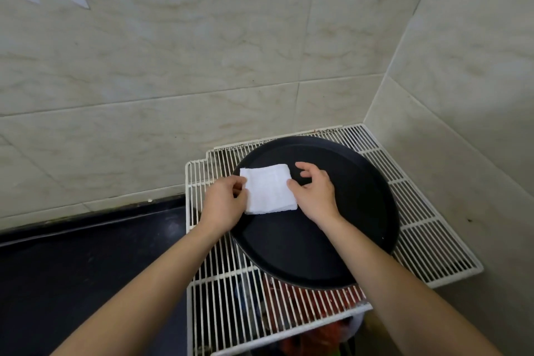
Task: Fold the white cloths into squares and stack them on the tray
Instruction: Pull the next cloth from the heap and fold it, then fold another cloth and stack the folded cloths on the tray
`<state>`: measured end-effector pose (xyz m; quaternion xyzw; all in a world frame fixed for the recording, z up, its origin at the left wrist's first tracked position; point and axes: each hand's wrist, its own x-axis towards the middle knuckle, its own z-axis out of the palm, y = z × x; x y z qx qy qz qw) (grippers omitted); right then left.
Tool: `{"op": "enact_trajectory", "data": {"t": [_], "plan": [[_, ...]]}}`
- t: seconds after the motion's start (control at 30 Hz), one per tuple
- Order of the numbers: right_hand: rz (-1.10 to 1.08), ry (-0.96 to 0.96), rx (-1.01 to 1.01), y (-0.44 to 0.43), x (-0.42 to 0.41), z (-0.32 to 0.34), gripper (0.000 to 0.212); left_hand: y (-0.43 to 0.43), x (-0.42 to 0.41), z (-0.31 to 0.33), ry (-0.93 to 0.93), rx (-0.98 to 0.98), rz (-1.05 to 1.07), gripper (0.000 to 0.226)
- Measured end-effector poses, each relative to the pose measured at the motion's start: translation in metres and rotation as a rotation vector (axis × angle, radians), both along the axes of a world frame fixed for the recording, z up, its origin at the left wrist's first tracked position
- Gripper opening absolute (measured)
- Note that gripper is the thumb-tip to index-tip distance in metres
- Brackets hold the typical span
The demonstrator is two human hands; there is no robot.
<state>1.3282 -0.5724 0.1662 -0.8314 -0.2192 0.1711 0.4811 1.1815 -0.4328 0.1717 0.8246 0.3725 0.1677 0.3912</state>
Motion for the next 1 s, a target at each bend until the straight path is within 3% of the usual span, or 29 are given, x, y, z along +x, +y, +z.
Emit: {"op": "enact_trajectory", "data": {"t": [0.1,0.2,0.37,0.43,0.53,0.77,1.0], "plan": [[-0.044,0.005,0.006,-0.013,-0.002,0.017,0.046,0.003,-0.004,0.014,0.007,-0.026,0.044,0.03],[-0.048,-0.05,0.058,-0.032,-0.002,0.049,0.046,0.013,-0.022,0.042,-0.057,0.102,0.083,0.032],[0.06,-0.421,0.088,-0.057,-0.014,0.103,0.045,-0.002,-0.071,0.094,-0.074,0.702,0.103,0.052],[0.133,-0.588,0.088,-0.064,-0.029,0.118,0.05,-0.021,-0.097,0.11,-0.067,0.839,0.162,0.055],[0.251,-0.715,0.058,-0.066,-0.06,0.123,0.057,-0.051,-0.14,0.114,-0.002,0.881,0.218,0.058],[0.586,-0.698,0.061,-0.056,-0.162,0.092,0.059,-0.101,-0.255,0.085,0.235,0.898,0.332,0.062],[0.695,-0.762,0.041,-0.038,-0.264,0.09,0.061,-0.104,-0.361,0.075,0.294,0.841,0.46,0.063]]}}
